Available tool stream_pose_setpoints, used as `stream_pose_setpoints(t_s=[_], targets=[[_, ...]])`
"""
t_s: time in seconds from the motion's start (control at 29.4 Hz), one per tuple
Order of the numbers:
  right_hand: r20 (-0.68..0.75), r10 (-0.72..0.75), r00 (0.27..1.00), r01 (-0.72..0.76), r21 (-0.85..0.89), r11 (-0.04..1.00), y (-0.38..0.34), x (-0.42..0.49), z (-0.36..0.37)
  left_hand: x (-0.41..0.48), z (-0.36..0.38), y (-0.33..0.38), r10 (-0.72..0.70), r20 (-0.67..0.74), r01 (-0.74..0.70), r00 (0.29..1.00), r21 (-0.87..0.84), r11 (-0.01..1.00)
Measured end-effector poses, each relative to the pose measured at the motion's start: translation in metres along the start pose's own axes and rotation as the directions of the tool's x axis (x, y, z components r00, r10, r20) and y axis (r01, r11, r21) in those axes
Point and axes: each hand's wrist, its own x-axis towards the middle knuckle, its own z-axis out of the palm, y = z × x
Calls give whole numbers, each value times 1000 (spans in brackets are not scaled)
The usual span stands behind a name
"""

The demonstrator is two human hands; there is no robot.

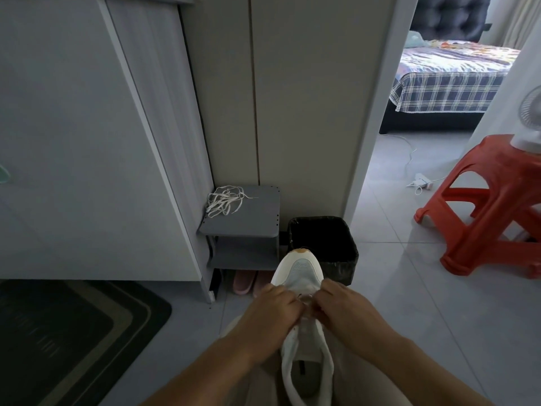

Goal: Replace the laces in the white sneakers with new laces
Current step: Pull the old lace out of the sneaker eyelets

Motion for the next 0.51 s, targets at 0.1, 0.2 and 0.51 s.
stream_pose_setpoints(t_s=[0.1,0.2,0.51], targets=[[-30,132,991,-122,215,969,24,-18,2,-19,-9,-28,-67,-51,64,996,-73,995],[-24,311,950,-273,419,866,35,-35,13,-43,-7,-44,-216,-103,188,971,-229,955],[-148,58,987,-29,186,982,12,-14,24,-12,2,-1,-76,-61,72,995,-63,995]])
